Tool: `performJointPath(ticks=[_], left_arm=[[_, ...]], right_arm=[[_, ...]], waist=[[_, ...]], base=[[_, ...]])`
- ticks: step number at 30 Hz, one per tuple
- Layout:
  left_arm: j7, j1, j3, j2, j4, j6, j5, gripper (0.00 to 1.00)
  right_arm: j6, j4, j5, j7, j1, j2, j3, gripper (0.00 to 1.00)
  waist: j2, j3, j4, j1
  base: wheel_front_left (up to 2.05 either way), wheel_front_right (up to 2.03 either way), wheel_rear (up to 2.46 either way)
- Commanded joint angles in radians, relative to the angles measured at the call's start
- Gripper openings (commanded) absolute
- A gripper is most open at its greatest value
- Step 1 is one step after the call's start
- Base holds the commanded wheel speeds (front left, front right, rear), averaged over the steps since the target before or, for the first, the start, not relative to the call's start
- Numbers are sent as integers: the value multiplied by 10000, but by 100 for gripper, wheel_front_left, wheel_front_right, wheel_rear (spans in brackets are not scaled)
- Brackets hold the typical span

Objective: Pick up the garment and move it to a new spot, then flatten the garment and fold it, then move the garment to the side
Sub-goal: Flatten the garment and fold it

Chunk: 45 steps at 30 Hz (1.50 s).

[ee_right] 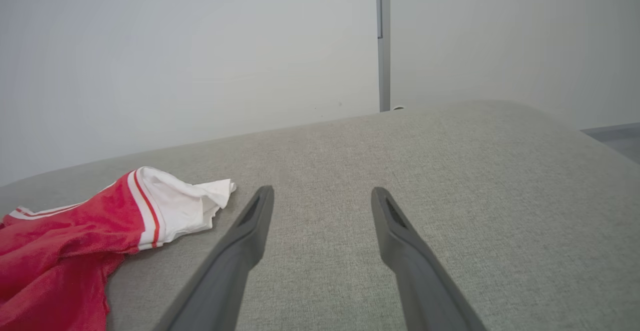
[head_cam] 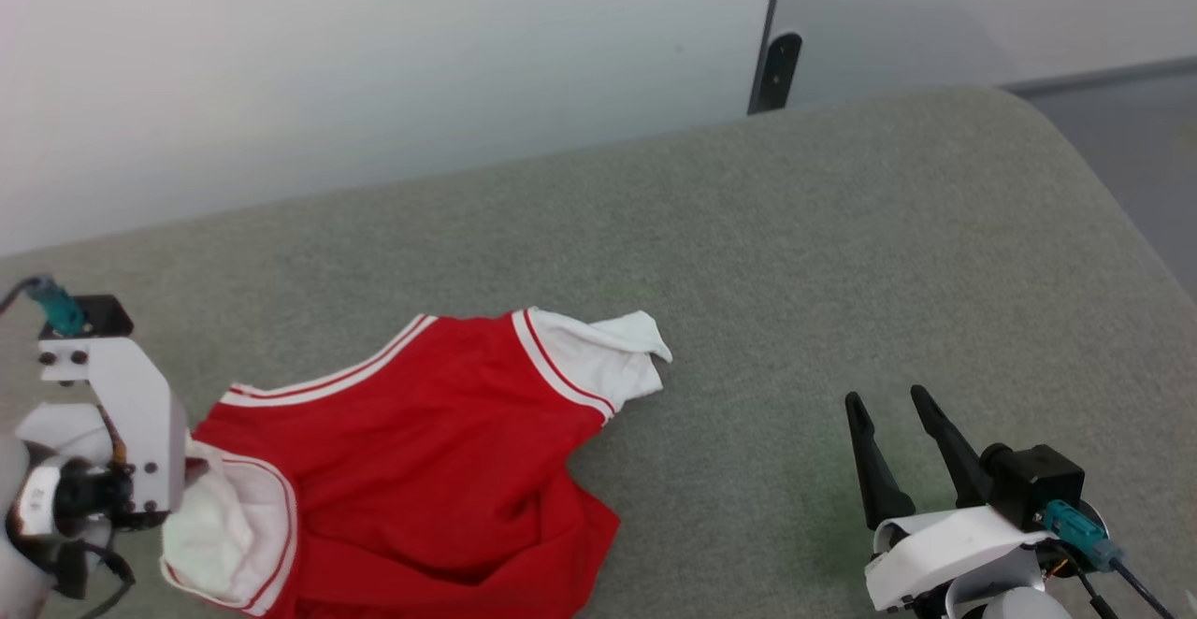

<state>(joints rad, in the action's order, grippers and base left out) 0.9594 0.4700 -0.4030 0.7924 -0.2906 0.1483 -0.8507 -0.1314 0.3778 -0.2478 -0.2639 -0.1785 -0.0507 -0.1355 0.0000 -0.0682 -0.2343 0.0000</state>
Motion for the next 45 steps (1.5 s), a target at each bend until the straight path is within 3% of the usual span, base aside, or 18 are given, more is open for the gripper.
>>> performJointPath(ticks=[1,7,10,15,16,24,37,45], left_arm=[[75,119,7,43,-98,-28,-28,86],[343,508,-103,51,-706,81,98,80],[479,654,-195,33,-996,44,145,66],[689,842,-328,-51,-1320,-75,108,23],[748,869,-370,-60,-1356,-110,134,0],[955,1254,-561,-48,-1401,-327,249,0],[1390,615,-353,613,-1079,273,38,0],[965,-124,-309,589,-1158,94,-206,0]], right_arm=[[15,-32,-97,-6,-122,11,-17,100],[15,-80,-112,-6,-301,9,30,100],[15,-112,-98,-6,-399,9,53,100],[15,-164,-78,-6,-375,11,117,100],[15,-163,-69,-6,-382,11,129,100],[15,-101,-9,-4,-310,9,196,100],[16,56,29,-6,-31,9,200,100],[16,68,7,-6,-56,9,126,100]], waist=[[0,-284,-210,0],[0,-747,-384,0],[0,-952,-455,0],[0,-1090,-487,0],[0,-1098,-484,0],[0,-969,-278,0],[0,-407,459,0],[0,-410,791,0]], base=[[0,0,0],[0,0,0],[0,0,0],[0,0,0],[0,0,0],[0,0,0],[0,0,0],[0,0,0]])
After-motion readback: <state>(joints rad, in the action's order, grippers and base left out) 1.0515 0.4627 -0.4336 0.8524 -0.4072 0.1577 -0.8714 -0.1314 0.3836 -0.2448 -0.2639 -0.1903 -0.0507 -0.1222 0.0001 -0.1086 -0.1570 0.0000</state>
